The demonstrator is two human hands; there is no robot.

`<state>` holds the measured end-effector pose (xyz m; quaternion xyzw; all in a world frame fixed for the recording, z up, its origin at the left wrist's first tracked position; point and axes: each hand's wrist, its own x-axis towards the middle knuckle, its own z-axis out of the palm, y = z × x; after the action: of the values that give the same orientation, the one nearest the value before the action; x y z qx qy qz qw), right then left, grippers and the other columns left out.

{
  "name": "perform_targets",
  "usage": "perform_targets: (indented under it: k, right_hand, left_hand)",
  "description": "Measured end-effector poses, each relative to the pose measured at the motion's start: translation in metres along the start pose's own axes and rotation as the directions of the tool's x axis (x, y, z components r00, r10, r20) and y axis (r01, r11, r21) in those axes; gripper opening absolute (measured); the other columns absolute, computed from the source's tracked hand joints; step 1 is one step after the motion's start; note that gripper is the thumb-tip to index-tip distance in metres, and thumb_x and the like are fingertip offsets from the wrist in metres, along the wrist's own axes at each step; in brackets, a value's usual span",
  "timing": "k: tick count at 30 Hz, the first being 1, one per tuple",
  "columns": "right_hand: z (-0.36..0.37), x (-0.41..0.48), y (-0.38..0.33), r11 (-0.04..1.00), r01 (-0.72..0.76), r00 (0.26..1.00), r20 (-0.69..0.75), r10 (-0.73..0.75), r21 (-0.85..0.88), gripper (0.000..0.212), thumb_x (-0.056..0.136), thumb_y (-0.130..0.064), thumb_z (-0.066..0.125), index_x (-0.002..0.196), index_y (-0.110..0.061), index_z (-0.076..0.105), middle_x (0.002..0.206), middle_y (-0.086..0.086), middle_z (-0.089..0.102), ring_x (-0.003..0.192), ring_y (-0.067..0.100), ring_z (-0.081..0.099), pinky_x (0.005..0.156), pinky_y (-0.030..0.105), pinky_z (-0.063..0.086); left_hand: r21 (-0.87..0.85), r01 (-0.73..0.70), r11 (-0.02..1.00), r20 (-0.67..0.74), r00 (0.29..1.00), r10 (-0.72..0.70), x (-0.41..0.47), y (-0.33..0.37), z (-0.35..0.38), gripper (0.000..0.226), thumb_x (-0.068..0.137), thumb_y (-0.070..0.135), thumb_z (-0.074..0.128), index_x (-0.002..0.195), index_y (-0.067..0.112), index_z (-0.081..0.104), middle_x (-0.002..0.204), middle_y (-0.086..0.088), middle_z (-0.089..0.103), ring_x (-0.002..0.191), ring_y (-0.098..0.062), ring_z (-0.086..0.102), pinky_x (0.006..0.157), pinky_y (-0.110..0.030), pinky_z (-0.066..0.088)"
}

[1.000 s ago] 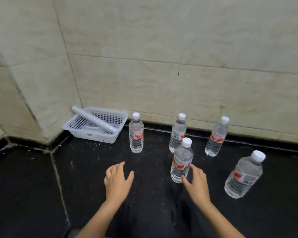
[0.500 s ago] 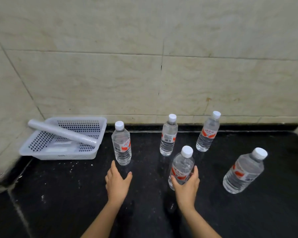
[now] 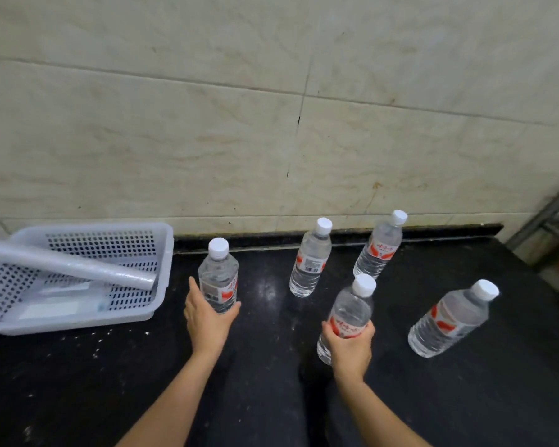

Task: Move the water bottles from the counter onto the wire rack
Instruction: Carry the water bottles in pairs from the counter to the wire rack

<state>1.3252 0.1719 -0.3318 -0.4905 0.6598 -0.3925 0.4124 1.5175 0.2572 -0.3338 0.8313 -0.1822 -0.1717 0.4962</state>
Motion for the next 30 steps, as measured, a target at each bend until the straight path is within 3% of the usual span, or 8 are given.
perform_targets:
  k: [4,9,14,20,22,26,30]
  right_hand:
    - [-0.01,0.009,-0.006,0.995,0.014,0.998,0.063,-0.008,-0.095,0.069,0.067,-0.017,0.08,0.124,-0.011,0.041,0.105,0.011,0.06,0.087,0.02,0.052,0.083,0.028,0.041]
    - [-0.022,0.008,-0.004,0.979,0.034,0.995,0.095,-0.015,-0.202,0.062,0.067,-0.021,0.08,0.116,-0.012,0.044,0.094,0.003,0.055,0.086,0.022,0.054,0.08,0.029,0.043]
    - [-0.034,-0.006,0.006,0.972,0.027,0.995,0.103,-0.003,-0.233,0.054,0.065,-0.02,0.081,0.102,-0.019,0.041,0.094,0.005,0.059,0.084,0.022,0.056,0.081,0.033,0.048]
    - [-0.052,-0.034,0.018,0.976,0.029,0.993,0.115,-0.005,-0.216,0.055,0.065,-0.016,0.08,0.102,-0.022,0.041,0.092,0.003,0.059,0.085,0.022,0.058,0.08,0.033,0.048]
    - [-0.064,-0.041,0.024,0.976,0.025,0.991,0.135,0.005,-0.214,0.054,0.065,-0.014,0.08,0.104,-0.021,0.044,0.093,0.002,0.06,0.085,0.02,0.059,0.077,0.029,0.045]
    - [-0.101,-0.049,0.04,0.968,-0.011,0.983,0.173,0.056,-0.249,0.049,0.065,-0.015,0.078,0.105,-0.017,0.05,0.095,0.003,0.063,0.086,0.018,0.059,0.074,0.026,0.042]
    - [-0.151,-0.049,0.049,0.965,-0.047,0.988,0.129,0.082,-0.257,0.05,0.065,-0.016,0.078,0.105,-0.018,0.048,0.096,0.003,0.062,0.088,0.021,0.059,0.075,0.027,0.042]
  left_hand:
    - [-0.1,-0.004,0.995,0.008,1.0,0.005,0.018,-0.001,0.006,0.097,0.065,0.021,0.08,0.142,0.015,0.022,0.142,-0.017,0.04,0.13,-0.036,0.038,0.106,-0.054,0.034]
    - [-0.18,0.03,0.983,0.029,0.999,-0.025,0.025,-0.005,0.004,0.066,0.067,0.02,0.078,0.122,0.009,0.044,0.123,-0.015,0.058,0.112,-0.033,0.056,0.093,-0.042,0.044]
    - [-0.186,0.004,0.983,0.163,0.986,0.027,0.025,-0.01,-0.006,0.067,0.068,0.019,0.079,0.125,0.011,0.044,0.124,-0.014,0.059,0.113,-0.031,0.056,0.094,-0.039,0.044]
    - [-0.18,-0.021,0.983,0.281,0.957,0.072,-0.003,-0.014,-0.008,0.063,0.064,0.016,0.081,0.118,0.013,0.05,0.113,-0.009,0.063,0.104,-0.026,0.06,0.091,-0.036,0.046]
    - [-0.179,-0.013,0.984,0.37,0.926,0.08,-0.016,-0.013,-0.006,0.061,0.062,0.011,0.082,0.115,0.015,0.051,0.104,-0.004,0.061,0.099,-0.023,0.059,0.089,-0.033,0.046]
    - [-0.193,-0.001,0.981,0.579,0.807,0.114,-0.049,-0.007,0.008,0.047,0.06,0.002,0.081,0.087,0.028,0.054,0.096,-0.002,0.066,0.09,-0.02,0.062,0.085,-0.032,0.049]
    - [-0.203,0.003,0.979,0.683,0.717,0.14,-0.096,0.01,0.036,0.044,0.062,-0.002,0.079,0.088,0.023,0.056,0.089,0.003,0.066,0.079,-0.012,0.062,0.067,-0.016,0.051]
